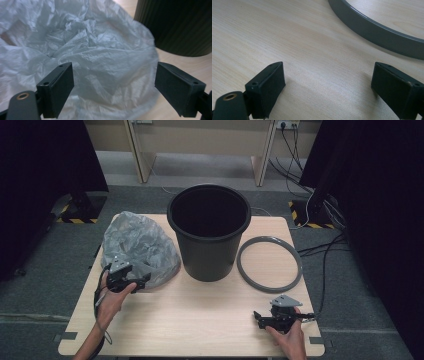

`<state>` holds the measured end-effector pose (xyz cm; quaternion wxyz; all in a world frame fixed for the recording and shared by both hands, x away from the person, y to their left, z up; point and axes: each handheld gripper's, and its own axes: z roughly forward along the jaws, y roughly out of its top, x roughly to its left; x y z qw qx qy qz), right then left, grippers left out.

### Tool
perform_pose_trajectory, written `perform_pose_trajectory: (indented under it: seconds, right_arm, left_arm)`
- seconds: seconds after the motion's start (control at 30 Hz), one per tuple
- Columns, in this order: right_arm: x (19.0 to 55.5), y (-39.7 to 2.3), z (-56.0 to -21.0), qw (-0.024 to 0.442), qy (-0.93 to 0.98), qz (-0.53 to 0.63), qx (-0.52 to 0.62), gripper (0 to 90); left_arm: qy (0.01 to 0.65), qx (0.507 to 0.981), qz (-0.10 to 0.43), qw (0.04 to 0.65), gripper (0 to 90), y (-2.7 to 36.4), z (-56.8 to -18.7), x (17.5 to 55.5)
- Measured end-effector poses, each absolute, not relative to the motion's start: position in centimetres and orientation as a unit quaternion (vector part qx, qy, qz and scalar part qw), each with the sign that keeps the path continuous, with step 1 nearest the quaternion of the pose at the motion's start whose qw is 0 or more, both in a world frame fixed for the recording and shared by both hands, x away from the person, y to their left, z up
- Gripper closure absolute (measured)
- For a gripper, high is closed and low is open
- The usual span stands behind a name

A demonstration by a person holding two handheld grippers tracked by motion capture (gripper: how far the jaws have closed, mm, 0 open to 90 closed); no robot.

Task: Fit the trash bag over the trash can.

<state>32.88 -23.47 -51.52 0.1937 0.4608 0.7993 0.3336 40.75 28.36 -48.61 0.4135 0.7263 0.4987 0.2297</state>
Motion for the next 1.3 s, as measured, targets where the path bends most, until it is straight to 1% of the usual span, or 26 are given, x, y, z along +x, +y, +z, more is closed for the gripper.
perform_pose_trajectory:
  seconds: [0.1,0.17,0.37,0.7,0.83,0.97,1.1,1.3]
  right_arm:
    - [32.9,-23.5,-51.5,0.194,0.800,0.334,0.460,12.0]
    - [32.9,-23.5,-51.5,0.194,0.800,0.334,0.460,12.0]
    - [32.9,-23.5,-51.5,0.193,0.800,0.334,0.459,11.8]
    - [32.9,-23.5,-51.5,0.193,0.801,0.334,0.459,11.8]
    - [32.9,-23.5,-51.5,0.193,0.801,0.334,0.459,11.8]
    - [33.0,-23.5,-51.5,0.194,0.801,0.334,0.458,11.7]
    - [33.0,-23.5,-51.5,0.194,0.801,0.334,0.457,11.6]
    - [33.0,-23.5,-51.5,0.194,0.802,0.333,0.457,11.5]
  left_arm:
    - [0.502,0.743,0.217,0.386,14.8,28.1,-49.6,41.4]
    - [0.501,0.757,0.205,0.365,16.8,28.2,-50.2,41.5]
    - [0.493,0.778,0.186,0.343,17.2,28.4,-51.1,39.7]
    - [0.467,0.799,0.164,0.341,17.2,28.8,-50.0,34.1]
    - [0.464,0.789,0.165,0.367,17.2,29.0,-48.5,33.1]
    - [0.465,0.776,0.190,0.382,17.2,29.3,-46.7,34.0]
    - [0.482,0.759,0.208,0.384,17.2,29.5,-45.9,36.6]
    - [0.501,0.750,0.227,0.368,17.2,29.1,-45.8,40.6]
